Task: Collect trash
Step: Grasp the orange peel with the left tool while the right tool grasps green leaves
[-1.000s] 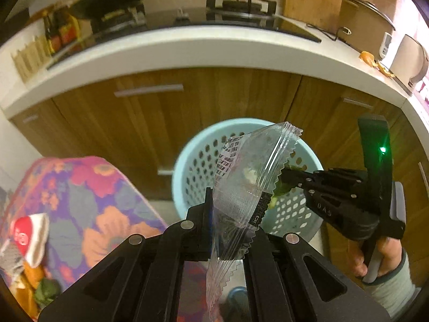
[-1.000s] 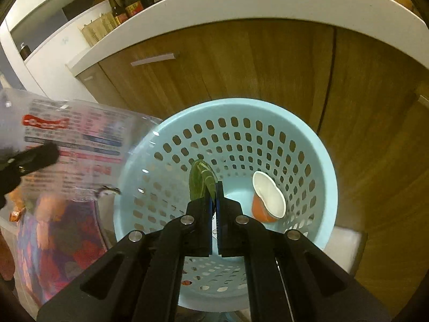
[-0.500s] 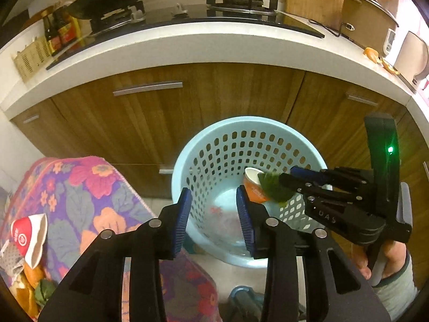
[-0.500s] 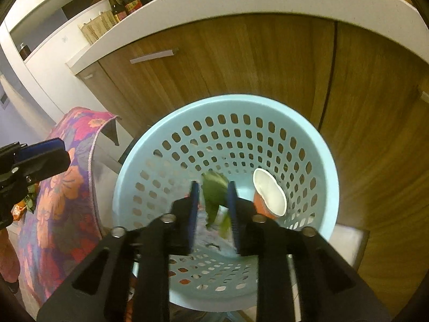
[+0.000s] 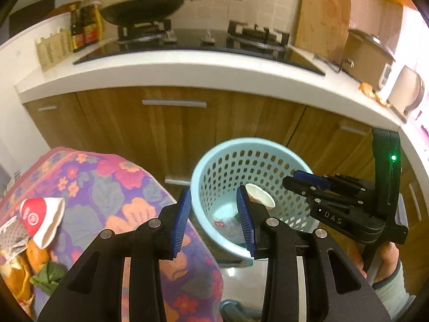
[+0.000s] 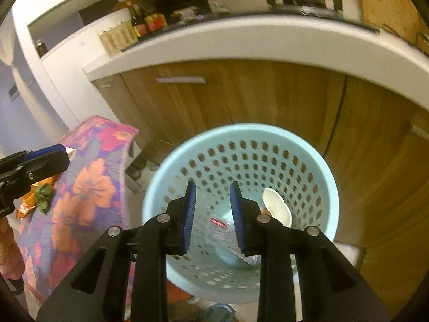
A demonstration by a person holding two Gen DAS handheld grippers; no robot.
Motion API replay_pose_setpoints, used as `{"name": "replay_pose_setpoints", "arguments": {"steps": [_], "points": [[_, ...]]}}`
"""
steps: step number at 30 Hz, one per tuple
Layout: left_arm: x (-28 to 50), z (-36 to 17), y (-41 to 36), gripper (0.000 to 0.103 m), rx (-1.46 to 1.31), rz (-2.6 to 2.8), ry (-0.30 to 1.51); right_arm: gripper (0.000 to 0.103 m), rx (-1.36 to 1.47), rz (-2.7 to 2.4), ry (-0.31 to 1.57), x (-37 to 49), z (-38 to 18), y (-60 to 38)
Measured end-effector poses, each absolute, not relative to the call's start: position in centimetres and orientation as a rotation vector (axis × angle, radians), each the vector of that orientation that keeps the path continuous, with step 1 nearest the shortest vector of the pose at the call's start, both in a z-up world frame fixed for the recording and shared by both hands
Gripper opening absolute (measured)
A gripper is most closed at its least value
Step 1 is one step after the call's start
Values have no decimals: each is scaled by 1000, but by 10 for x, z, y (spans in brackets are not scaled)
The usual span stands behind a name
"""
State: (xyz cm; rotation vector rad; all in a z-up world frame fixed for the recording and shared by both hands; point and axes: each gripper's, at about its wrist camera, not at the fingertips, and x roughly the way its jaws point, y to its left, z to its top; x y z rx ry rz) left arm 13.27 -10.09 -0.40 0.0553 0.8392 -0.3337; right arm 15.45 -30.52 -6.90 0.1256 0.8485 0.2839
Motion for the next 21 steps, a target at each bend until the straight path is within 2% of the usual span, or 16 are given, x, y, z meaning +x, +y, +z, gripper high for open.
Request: {"name": "replay_pose_setpoints", "arguments": {"steps": [7,10,12,21], "points": [[97,30,-53,44,-35,-297,721,25,74,397,754,133,-33,-252],[81,43,-27,48,-71,-259,675,34,49,448,720,126,-25,-221],[67,50,-6,48,-98,-219,646,49,28,485,691,119,-20,-198],[-2,59,99,56,-207,35,524,49,-45,668,622,102,-17,-100]]}}
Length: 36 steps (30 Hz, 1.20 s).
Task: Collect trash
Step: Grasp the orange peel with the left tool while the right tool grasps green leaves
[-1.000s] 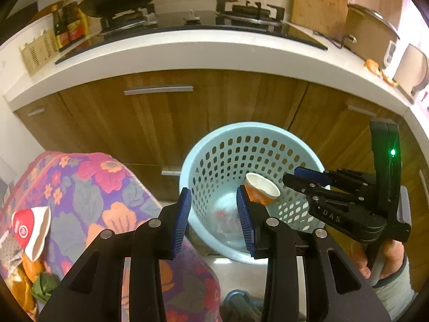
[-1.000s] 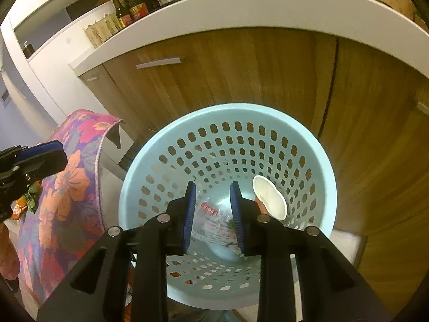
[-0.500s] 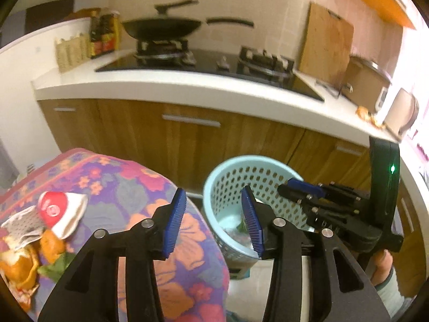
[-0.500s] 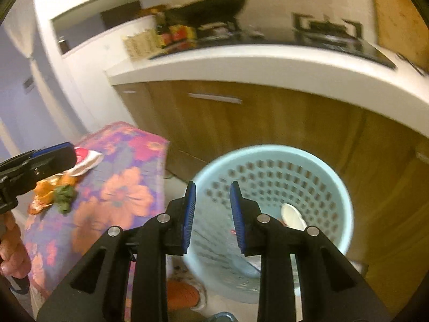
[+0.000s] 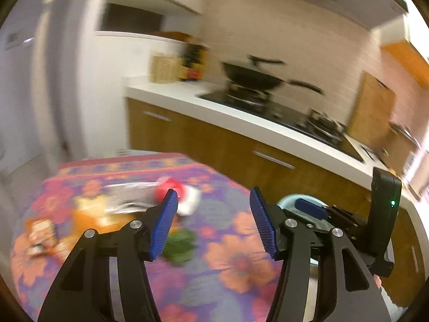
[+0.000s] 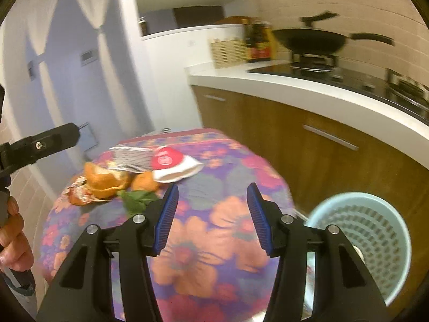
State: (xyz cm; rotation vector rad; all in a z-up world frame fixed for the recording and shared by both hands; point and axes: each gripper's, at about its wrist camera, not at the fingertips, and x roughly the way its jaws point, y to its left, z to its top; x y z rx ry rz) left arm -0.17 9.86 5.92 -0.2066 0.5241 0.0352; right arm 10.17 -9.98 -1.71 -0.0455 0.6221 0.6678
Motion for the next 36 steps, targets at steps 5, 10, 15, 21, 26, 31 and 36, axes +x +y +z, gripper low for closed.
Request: {"name": "replay_pose_setpoints", "arguments": {"steps": [5,10,15,21,26,31,36], "points": [[-42,52,158,66,-266,223,465,49,-67,739,603,98,-26,-53],[-67,24,212,67,-373,343,486,49,-84,786,637,100,-43,-17],[-70,-14,244,67,-495,384,543,49,-147,790,675,99,-63,15],[-56,-50,267,67,-610,387,593,53,-206,803,696,99,-71,29],[-43,-67,268,64,-663,360,614,61,-245,813,715,97,-76,37],[-39,-76,272,34,-697,340,637,61,-287,808,763,100,-83,46],[-34,-76,264,23,-655,339,653,61,-327,802,807,103,-90,54]]}}
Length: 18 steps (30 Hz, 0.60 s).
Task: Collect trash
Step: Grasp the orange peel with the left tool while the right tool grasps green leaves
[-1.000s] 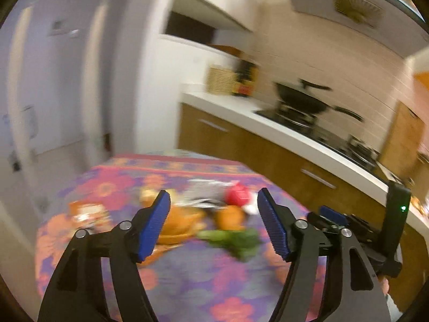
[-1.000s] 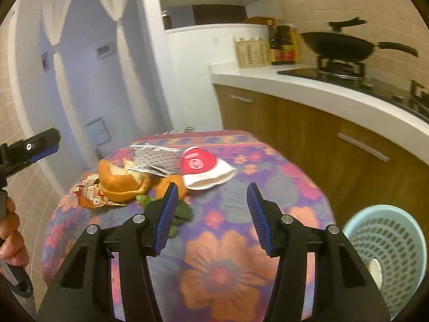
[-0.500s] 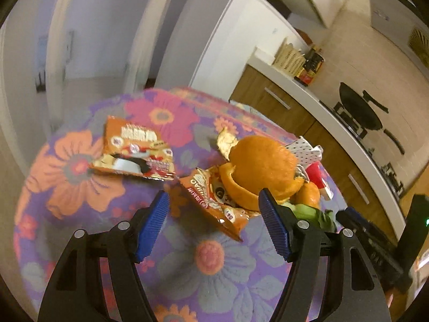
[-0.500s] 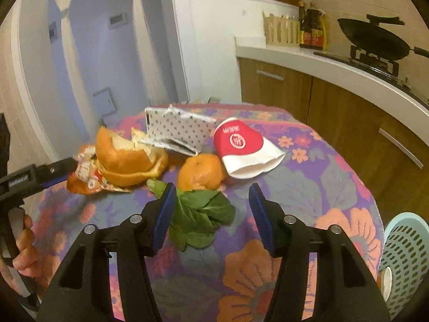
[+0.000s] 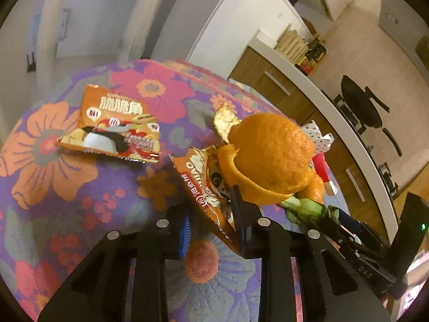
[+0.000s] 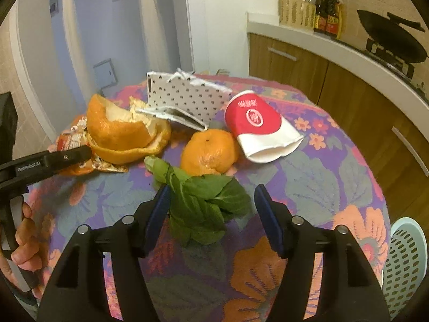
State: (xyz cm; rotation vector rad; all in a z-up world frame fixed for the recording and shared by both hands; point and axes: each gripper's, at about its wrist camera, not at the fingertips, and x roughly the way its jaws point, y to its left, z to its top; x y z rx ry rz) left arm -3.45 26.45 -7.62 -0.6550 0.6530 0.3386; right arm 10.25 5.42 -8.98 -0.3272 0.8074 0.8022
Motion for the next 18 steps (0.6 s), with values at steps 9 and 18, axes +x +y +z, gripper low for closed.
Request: {"name": "replay_pose_setpoints", "arguments": {"steps": [9,18], "points": [[-44,-62,249,16,-556,391,584,26,-377,860,827,92,-93,62],[-73,-44,250,10,-556,371,477,13,-371,931,702,67,-76,53]]}}
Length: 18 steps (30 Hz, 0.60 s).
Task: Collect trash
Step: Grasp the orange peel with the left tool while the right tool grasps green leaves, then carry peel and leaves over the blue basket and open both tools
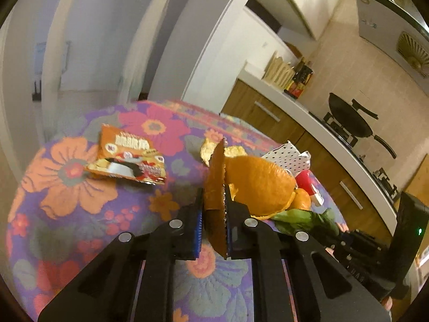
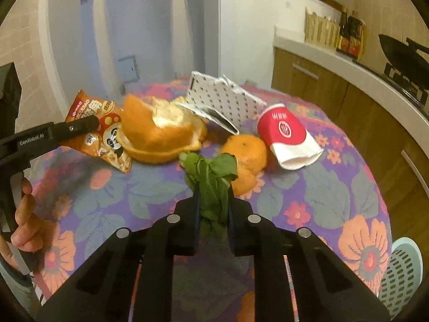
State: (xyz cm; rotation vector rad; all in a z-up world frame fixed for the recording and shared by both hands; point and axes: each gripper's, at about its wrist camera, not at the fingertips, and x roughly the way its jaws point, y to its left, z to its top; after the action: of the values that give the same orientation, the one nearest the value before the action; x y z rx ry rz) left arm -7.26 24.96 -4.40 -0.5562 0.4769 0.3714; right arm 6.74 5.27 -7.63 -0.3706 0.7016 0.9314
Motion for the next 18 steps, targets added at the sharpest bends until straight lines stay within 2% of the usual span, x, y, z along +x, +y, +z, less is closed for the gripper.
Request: {"name": "replay_pose_setpoints", "arguments": {"steps": [10,18], "points": [[-108,-10,236,10,-548,309,405,13,-225,963,640,67,-55,20],[-101,10,211,10,-520,255,393,13,-134,972,619,63,-37,-22]]}}
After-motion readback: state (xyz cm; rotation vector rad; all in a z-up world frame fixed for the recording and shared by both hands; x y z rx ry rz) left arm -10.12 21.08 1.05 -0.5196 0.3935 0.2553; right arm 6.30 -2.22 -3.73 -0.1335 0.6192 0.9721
